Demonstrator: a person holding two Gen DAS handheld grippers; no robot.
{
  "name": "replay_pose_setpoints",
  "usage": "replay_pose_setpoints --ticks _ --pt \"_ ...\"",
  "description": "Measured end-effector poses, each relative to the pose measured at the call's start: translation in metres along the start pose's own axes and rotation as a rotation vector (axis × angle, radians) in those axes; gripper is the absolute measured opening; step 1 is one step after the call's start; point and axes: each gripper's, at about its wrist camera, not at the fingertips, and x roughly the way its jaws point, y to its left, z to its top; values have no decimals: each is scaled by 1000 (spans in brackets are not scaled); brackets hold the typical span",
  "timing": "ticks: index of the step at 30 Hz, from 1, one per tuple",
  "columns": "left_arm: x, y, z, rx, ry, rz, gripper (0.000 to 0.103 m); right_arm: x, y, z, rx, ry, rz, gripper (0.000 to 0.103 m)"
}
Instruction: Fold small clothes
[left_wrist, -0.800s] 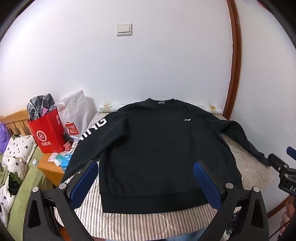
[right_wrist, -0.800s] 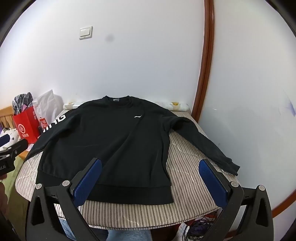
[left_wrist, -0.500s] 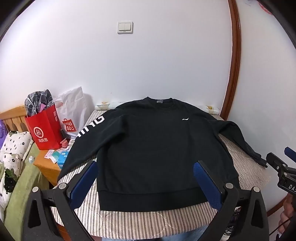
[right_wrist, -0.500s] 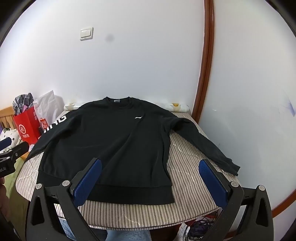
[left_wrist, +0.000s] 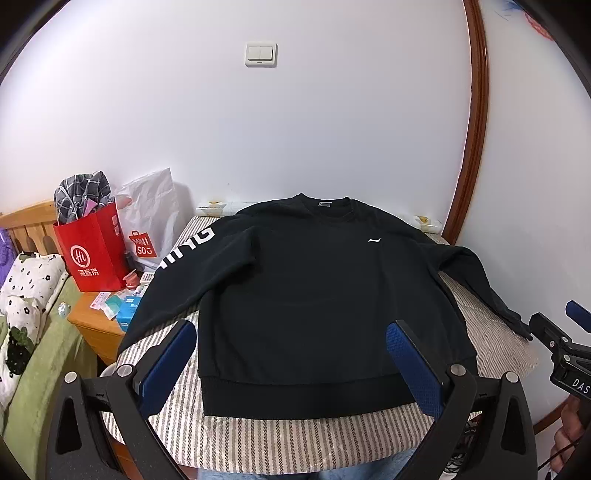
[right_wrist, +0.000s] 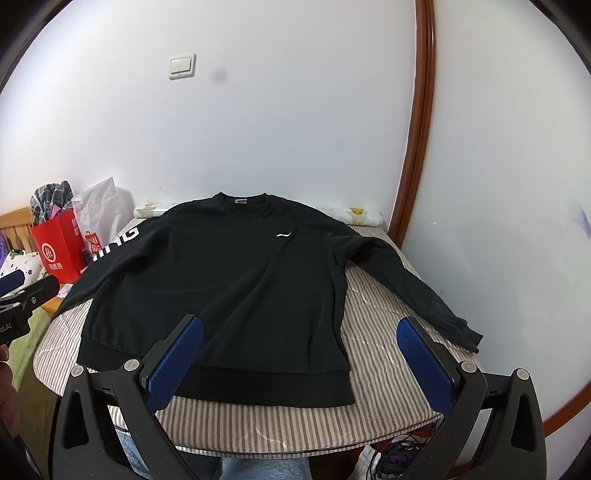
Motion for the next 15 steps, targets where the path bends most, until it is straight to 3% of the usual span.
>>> replay_pose_setpoints --ticks 15 --pt "-4 6 -3 -14 -6 -8 103 2 -2 -5 6 1 -8 103"
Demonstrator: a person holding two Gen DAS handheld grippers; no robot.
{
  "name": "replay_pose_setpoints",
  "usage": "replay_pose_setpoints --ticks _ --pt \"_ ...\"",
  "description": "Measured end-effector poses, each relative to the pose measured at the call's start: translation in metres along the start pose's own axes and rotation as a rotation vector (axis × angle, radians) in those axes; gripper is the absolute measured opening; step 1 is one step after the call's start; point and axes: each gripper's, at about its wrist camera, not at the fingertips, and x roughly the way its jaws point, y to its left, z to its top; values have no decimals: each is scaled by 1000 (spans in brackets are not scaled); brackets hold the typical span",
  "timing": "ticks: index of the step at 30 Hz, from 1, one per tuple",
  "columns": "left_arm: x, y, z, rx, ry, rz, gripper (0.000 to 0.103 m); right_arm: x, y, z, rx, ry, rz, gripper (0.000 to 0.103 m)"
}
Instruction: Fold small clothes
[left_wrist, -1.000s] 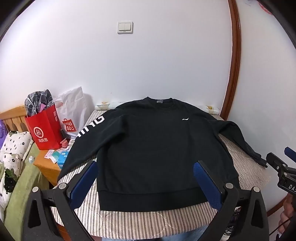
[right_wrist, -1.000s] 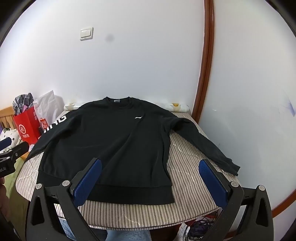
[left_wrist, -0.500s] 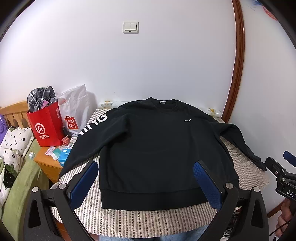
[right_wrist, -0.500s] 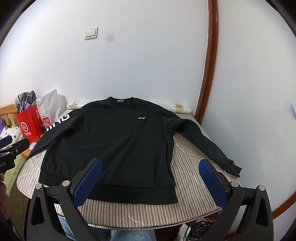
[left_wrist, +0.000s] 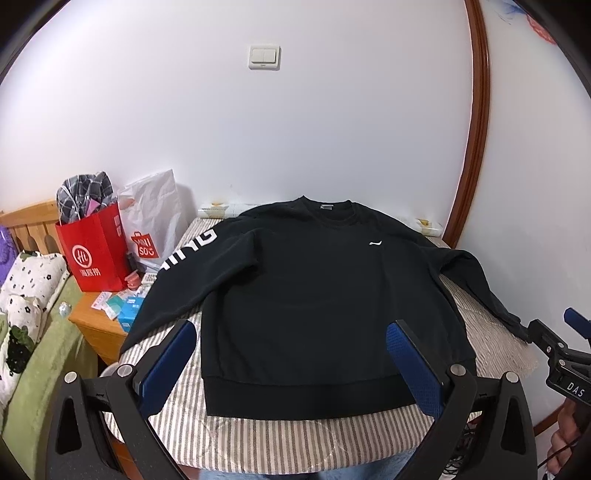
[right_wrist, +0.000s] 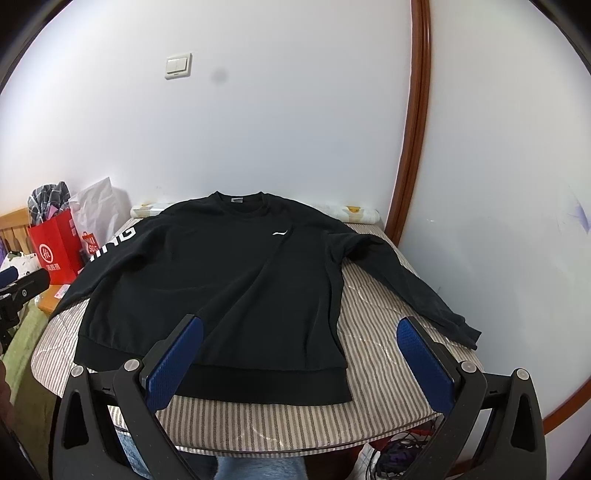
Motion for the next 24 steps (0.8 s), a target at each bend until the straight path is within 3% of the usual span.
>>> replay_pose_setpoints --ticks 24 --pt "1 -5 3 9 -3 -2 103 2 -4 -6 14 3 0 103"
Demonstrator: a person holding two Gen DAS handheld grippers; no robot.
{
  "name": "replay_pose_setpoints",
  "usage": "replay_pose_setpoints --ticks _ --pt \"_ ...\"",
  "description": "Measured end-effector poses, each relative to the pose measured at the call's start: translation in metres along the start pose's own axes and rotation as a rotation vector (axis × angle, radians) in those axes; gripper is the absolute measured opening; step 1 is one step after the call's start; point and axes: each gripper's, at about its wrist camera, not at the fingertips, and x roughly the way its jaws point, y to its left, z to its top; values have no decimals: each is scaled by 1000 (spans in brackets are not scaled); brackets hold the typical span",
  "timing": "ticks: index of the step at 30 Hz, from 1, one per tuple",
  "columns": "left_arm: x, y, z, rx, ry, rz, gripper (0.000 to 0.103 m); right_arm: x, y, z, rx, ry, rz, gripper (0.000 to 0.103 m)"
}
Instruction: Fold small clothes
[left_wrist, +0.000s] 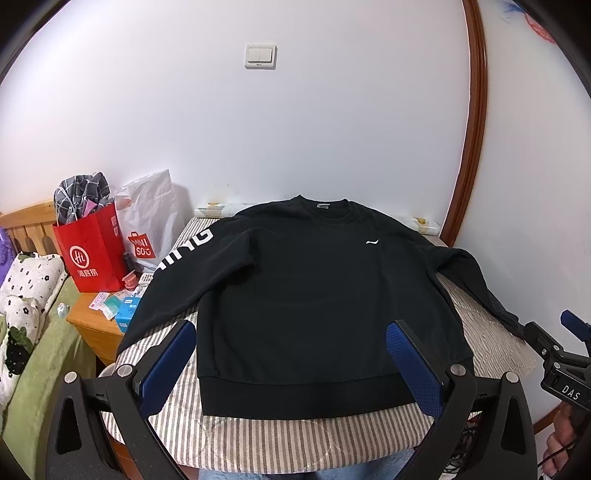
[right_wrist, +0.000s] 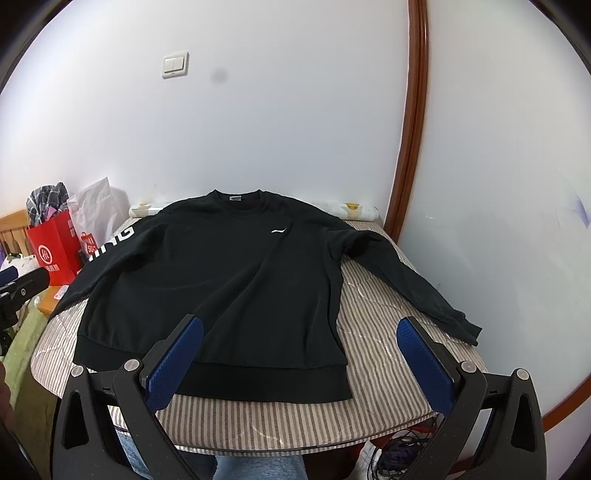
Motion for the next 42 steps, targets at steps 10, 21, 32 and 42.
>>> replay_pose_setpoints --ticks 10,21,32,42 --pt "-5 -2 -4 3 -14 -8 103 -5 -3 -1 8 -6 -2 103" --pt "-6 -4 -7 8 -18 -9 103 -6 -3 -2 7 -9 -1 103" --pt "12 3 -1 -3 6 -14 103 17 -4 8 12 40 -17 103" --pt "67 40 3 -90 93 7 103 72 -4 21 9 105 -44 103"
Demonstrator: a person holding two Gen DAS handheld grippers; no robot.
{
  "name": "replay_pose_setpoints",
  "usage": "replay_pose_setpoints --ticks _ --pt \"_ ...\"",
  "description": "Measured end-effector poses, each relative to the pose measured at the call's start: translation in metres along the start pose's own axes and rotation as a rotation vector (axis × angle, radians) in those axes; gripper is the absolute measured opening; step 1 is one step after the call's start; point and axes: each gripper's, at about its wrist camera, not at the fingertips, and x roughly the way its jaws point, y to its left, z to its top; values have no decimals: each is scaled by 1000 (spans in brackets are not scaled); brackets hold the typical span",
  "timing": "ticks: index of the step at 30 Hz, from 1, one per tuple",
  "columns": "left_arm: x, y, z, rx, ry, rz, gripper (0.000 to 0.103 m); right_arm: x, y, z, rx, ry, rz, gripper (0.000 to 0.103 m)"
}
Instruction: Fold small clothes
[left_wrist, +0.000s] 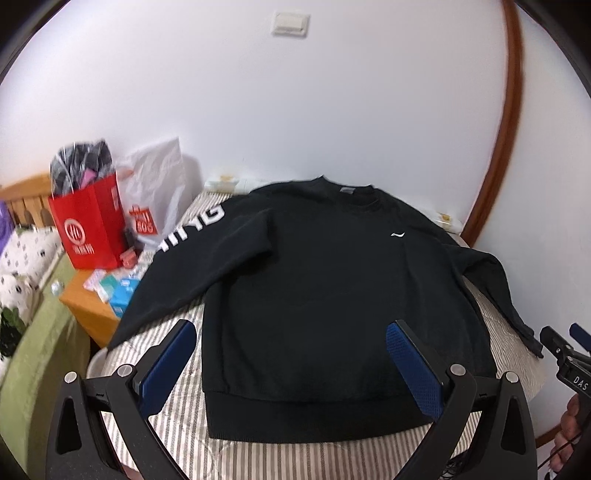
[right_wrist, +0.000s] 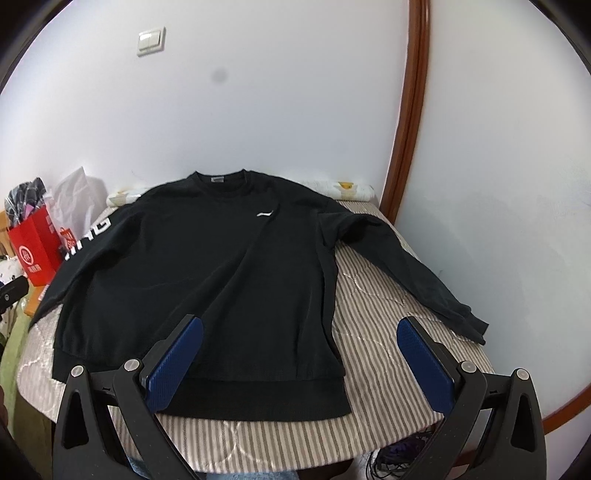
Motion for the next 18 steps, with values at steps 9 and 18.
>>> replay_pose_setpoints --ticks 9,18 --pt "79 68 -16 -206 120 -33 100 80 12 2 5 101 8 102" --pt "134 147 -31 -502 128 -148 90 127 51 -2 -55 161 52 97"
